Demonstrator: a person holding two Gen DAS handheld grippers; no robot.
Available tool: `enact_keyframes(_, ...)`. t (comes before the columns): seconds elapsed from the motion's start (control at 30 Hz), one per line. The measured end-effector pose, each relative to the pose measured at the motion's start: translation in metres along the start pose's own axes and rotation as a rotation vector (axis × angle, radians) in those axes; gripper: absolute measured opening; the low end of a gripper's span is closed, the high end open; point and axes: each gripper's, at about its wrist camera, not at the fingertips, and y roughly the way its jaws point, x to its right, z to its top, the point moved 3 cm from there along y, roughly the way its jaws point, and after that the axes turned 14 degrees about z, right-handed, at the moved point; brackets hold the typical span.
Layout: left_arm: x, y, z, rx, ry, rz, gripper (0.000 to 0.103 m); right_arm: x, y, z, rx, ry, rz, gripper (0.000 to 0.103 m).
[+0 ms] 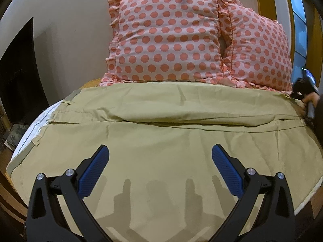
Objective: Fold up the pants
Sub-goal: 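Grasp the khaki pants hem with the right tool and lift it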
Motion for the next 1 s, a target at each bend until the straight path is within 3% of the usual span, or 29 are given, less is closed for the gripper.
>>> enact_keyframes(0.07,-0.007,-0.006,0.002,0.020,-0.016,0.007,0.101,0.008,-0.044,-0.009,0.072,0.028,0.180,0.004)
enact_keyframes(0.17,-0.021,-0.011,0.010,0.041,-0.051,0.005,0.101,0.034,-0.117,-0.036,0.138,0.103,0.366,0.004)
enact_keyframes(0.23,-0.032,-0.011,0.020,0.043,-0.084,-0.006,0.101,0.052,-0.149,-0.069,0.135,0.164,0.387,0.004)
enact_keyframes(0.4,-0.059,0.012,0.058,0.027,-0.216,-0.105,0.101,0.084,-0.175,-0.128,0.064,0.317,0.381,0.005)
enact_keyframes(0.47,-0.067,0.033,0.071,-0.012,-0.247,-0.119,0.101,0.087,-0.187,-0.138,0.051,0.365,0.389,0.014)
enact_keyframes(0.5,-0.070,0.044,0.077,-0.036,-0.257,-0.125,0.101,0.087,-0.187,-0.140,0.049,0.371,0.395,0.025)
enact_keyframes(0.6,-0.076,0.072,0.087,-0.098,-0.273,-0.132,0.101,0.081,-0.189,-0.142,0.060,0.339,0.388,0.037)
enact_keyframes(0.67,-0.082,0.100,0.094,-0.165,-0.312,-0.161,0.101,0.081,-0.181,-0.138,0.069,0.318,0.380,0.035)
enact_keyframes(0.7,-0.083,0.110,0.095,-0.192,-0.334,-0.165,0.101,0.084,-0.177,-0.136,0.067,0.303,0.381,0.014)
enact_keyframes(0.73,-0.086,0.123,0.098,-0.223,-0.363,-0.177,0.101,0.086,-0.174,-0.134,0.070,0.305,0.389,0.003)
enact_keyframes(0.83,-0.089,0.158,0.104,-0.302,-0.415,-0.165,0.099,0.089,-0.181,-0.132,0.124,0.306,0.440,0.003)
enact_keyframes(1.0,-0.083,0.221,0.112,-0.444,-0.436,-0.124,0.077,0.090,-0.179,-0.131,0.120,0.301,0.445,0.003)
